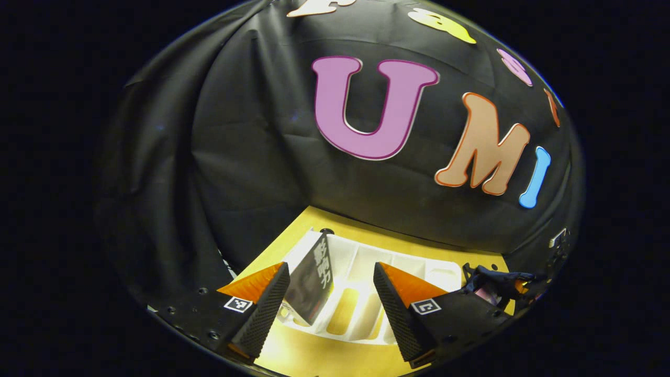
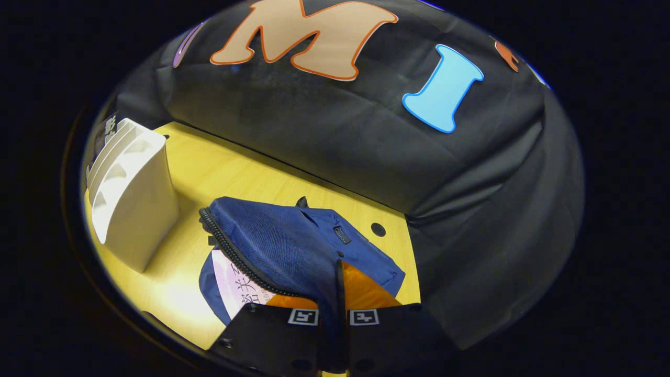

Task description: Open the schoolbag, grab two books from the bookshelf and put them into the schoolbag.

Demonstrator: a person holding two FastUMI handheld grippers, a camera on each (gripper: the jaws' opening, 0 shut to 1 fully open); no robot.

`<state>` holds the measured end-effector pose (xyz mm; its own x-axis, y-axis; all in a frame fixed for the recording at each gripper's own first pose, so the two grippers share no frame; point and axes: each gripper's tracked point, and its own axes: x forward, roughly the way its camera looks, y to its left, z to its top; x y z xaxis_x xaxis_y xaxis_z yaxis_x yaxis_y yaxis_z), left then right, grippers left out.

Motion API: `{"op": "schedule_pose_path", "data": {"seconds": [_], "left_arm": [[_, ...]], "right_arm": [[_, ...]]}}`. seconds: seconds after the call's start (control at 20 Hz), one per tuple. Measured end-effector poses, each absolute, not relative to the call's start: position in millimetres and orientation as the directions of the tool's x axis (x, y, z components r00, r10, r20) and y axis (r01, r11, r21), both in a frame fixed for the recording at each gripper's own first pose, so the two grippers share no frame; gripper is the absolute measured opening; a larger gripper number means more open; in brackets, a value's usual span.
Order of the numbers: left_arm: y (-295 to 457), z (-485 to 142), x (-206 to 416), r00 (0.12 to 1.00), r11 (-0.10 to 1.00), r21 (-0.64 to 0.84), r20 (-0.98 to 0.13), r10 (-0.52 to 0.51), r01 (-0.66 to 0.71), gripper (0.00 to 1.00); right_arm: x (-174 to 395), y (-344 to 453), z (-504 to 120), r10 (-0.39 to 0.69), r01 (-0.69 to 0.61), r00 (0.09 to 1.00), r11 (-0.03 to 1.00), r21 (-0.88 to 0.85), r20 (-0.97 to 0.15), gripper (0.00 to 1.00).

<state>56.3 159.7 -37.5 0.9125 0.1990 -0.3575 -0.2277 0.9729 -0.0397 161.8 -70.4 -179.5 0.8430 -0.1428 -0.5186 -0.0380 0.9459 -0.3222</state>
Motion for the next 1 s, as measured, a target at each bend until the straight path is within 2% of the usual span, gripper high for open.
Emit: {"op": "schedule_pose_path", "data": {"seconds": [0.15,0.2,0.25,0.45,0.65,0.7,0.75,0.85,1.0], "left_arm": [[189.8,-57.6,70.1,0.872,0.982,0.036,-0.456,0.18,-0.184,0.93],[197.6,-63.3,75.6,0.858,0.986,0.059,-0.486,0.166,-0.157,0.98],[203.8,-70.7,83.6,0.846,0.989,0.073,-0.512,0.147,-0.128,0.94],[206.0,-107.4,98.6,0.751,0.999,0.041,-0.658,0.048,-0.027,0.94],[206.5,-134.0,109.8,0.68,1.0,0.013,-0.734,0.007,0.004,0.88],[206.3,-139.2,111.4,0.661,1.0,0.01,-0.75,0.001,0.009,0.77],[204.8,-146.3,112.7,0.64,1.0,0.001,-0.768,-0.011,0.017,0.75],[195.7,-157.3,109.1,0.587,0.999,-0.032,-0.808,-0.043,0.029,0.39],[189.1,-158.2,110.0,0.573,0.998,-0.03,-0.817,-0.056,0.054,0.37]], "right_arm": [[154.5,-73.6,-180.1,-0.181,-0.007,0.833,0.942,-0.337,-0.523,0.07],[150.3,-75.6,-181.0,-0.193,0.002,0.828,0.94,-0.34,-0.527,0.07],[146.7,-76.5,-181.0,-0.203,0.012,0.824,0.94,-0.342,-0.529,0.09],[137.9,-79.5,-183.0,-0.238,0.04,0.809,0.934,-0.354,-0.537,0.06],[133.7,-79.3,-182.8,-0.257,0.059,0.8,0.933,-0.355,-0.542,0.07],[133.0,-79.6,-183.8,-0.259,0.061,0.799,0.933,-0.355,-0.542,0.07],[132.8,-78.5,-183.9,-0.258,0.06,0.799,0.933,-0.355,-0.543,0.07],[131.6,-78.6,-185.9,-0.255,0.05,0.799,0.931,-0.362,-0.545,0.07],[131.0,-76.6,-187.7,-0.25,0.038,0.797,0.929,-0.367,-0.55,0.08]]}}
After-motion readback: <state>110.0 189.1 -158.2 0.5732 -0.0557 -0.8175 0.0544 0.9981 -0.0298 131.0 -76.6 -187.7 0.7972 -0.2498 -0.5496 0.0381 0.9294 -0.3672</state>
